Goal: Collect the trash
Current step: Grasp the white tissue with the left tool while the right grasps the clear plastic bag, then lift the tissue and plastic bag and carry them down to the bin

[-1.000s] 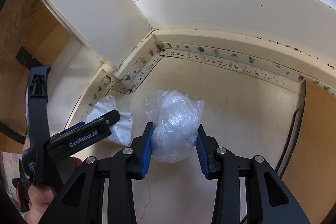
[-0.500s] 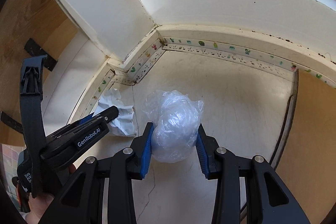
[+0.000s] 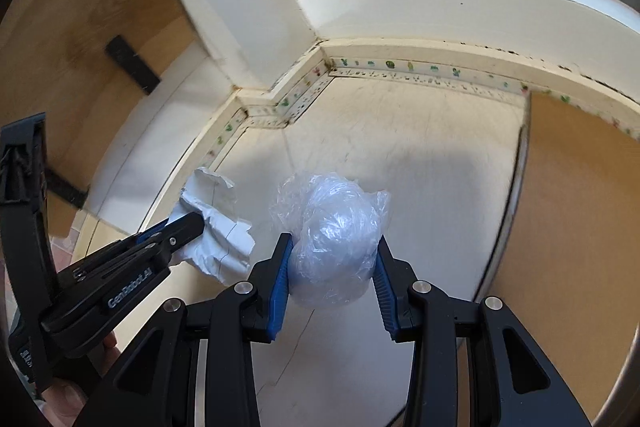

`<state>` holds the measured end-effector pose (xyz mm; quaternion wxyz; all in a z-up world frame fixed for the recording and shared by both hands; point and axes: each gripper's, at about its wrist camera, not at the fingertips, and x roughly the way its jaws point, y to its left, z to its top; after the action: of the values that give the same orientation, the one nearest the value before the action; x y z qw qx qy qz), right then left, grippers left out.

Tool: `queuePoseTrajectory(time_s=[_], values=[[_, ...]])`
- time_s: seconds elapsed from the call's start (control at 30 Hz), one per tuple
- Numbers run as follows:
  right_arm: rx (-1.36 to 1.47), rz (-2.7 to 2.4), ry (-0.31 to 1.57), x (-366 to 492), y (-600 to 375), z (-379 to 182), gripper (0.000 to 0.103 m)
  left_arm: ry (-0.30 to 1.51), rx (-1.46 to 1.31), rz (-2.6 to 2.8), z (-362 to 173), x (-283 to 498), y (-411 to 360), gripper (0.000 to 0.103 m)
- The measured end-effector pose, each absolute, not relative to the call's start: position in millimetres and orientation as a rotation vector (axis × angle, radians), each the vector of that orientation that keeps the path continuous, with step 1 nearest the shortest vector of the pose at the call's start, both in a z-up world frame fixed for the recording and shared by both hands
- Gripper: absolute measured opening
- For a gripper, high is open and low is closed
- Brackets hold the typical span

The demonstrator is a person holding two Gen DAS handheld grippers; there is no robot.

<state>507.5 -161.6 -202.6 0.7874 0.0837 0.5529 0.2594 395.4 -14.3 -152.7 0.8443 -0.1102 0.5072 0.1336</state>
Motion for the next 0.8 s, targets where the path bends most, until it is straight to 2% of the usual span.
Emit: queuePoseTrajectory(time_s=[0.37, 0.8], values=[[0.21, 0.506, 1.153, 381.4, -158.4, -146.6, 0.037, 1.038, -0.179, 0.115, -83.5, 273.5, 7.2, 0.009], [0.248, 0.401, 1.104, 184.9, -162.9, -97.3, 0.037, 1.024, -0.098, -0.055, -53.5, 120.3, 22.3, 0.009]])
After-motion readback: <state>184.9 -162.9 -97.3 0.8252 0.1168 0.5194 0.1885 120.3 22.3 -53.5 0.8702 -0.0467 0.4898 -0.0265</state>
